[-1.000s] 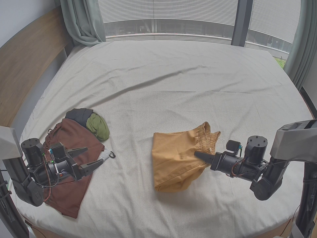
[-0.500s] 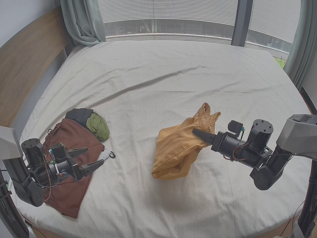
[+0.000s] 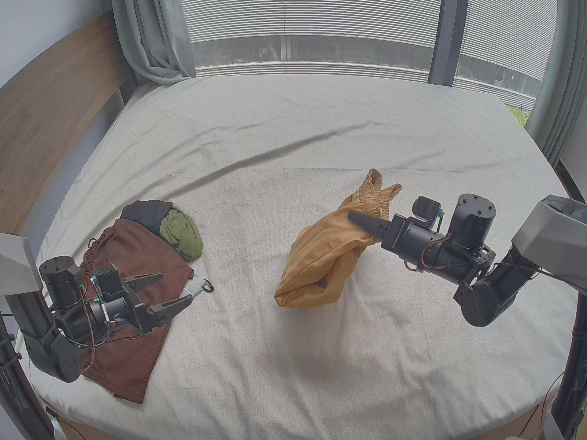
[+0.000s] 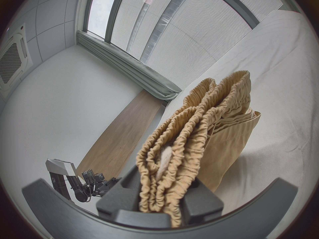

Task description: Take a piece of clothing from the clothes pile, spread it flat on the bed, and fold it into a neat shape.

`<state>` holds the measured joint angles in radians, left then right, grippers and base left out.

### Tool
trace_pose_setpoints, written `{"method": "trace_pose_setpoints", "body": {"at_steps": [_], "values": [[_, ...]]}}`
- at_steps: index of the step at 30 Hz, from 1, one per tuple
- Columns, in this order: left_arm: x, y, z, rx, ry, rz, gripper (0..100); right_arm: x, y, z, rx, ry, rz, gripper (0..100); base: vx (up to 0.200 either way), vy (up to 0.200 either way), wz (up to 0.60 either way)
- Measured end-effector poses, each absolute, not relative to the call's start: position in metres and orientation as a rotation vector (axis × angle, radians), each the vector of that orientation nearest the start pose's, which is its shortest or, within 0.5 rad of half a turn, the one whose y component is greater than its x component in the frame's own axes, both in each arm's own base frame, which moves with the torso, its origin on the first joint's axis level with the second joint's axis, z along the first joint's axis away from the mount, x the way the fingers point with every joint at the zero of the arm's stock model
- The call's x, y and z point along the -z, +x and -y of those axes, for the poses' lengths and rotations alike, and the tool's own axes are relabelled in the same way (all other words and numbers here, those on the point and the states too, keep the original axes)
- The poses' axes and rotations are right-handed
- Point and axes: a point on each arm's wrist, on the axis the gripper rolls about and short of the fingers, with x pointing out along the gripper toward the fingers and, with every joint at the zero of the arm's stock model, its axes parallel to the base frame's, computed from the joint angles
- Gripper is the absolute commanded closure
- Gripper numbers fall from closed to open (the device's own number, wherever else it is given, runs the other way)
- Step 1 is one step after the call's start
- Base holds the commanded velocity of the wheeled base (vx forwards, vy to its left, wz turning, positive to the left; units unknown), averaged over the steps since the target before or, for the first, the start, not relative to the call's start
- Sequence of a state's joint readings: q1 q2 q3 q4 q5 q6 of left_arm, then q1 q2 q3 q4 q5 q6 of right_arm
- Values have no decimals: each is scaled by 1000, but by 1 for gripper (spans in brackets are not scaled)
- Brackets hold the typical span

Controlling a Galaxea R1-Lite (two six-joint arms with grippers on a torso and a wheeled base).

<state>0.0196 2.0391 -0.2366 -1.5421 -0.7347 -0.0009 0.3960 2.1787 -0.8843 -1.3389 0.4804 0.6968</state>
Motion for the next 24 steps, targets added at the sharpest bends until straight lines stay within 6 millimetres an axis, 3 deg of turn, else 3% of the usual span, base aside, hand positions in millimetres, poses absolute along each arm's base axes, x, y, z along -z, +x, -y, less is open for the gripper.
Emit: {"method": "trace_pose_setpoints", "body": {"at_steps": [13,24], "values": [[-55,263,10,709,-100,-250,0,-117,383,-172,-869,647,-231,100,0,0,0],[-54,263,8,706,-102,-252,0,-114,408,-180,-863,648,-228,100,0,0,0]]}}
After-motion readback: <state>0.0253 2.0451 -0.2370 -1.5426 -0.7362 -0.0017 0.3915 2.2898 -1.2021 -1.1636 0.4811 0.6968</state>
